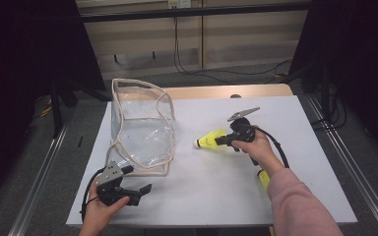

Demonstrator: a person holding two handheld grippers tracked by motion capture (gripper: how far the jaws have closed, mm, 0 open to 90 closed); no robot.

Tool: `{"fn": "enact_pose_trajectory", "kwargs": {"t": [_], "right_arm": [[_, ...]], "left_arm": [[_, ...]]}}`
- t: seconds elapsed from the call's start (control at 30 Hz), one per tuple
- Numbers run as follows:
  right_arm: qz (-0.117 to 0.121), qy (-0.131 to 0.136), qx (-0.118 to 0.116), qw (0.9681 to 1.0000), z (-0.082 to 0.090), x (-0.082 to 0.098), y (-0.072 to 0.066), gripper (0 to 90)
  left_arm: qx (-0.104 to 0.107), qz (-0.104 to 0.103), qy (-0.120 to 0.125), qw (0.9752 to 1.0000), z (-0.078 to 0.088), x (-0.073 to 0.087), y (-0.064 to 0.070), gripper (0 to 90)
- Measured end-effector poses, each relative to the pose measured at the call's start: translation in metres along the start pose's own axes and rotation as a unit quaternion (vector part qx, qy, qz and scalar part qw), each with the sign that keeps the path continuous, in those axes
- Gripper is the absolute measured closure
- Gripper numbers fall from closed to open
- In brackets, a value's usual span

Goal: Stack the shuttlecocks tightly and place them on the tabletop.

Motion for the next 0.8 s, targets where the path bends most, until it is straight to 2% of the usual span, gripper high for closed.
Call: {"fn": "enact_pose_trajectory", "kwargs": {"t": [0.33,0.5,0.57,0.6,0.8], "right_arm": [[-0.001,0.003,-0.004,1.0000,-0.0003,-0.0006,-0.0004,89.8],[-0.003,0.009,-0.012,0.9999,-0.0006,-0.0020,-0.0029,89.8],[-0.003,0.007,-0.010,0.9999,-0.0010,-0.0015,-0.0024,89.7],[-0.002,0.008,-0.009,0.9999,-0.0013,-0.0013,-0.0022,89.7],[0.000,0.003,-0.009,1.0000,-0.0029,-0.0003,-0.0003,89.5]], "left_arm": [[-0.001,-0.004,-0.004,1.0000,0.0003,0.0004,-0.0003,5.0],[-0.001,0.001,0.002,1.0000,-0.0002,-0.0002,0.0000,5.0],[-0.001,0.009,0.009,0.9999,-0.0007,-0.0015,0.0010,5.0],[0.000,0.000,0.001,1.0000,0.0000,-0.0001,0.0000,5.0],[0.001,0.002,0.004,1.0000,0.0001,-0.0002,-0.0002,5.0]]}}
Point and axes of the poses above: each handheld gripper's, and its own axes: z roughly backward along the jaws, x roughly out of its underside, y roughly to its right, the point moved 8 cm from there along -z, roughly forward along the jaws, and after that the axes turned 13 degrees about -z, right-handed, at the moved point
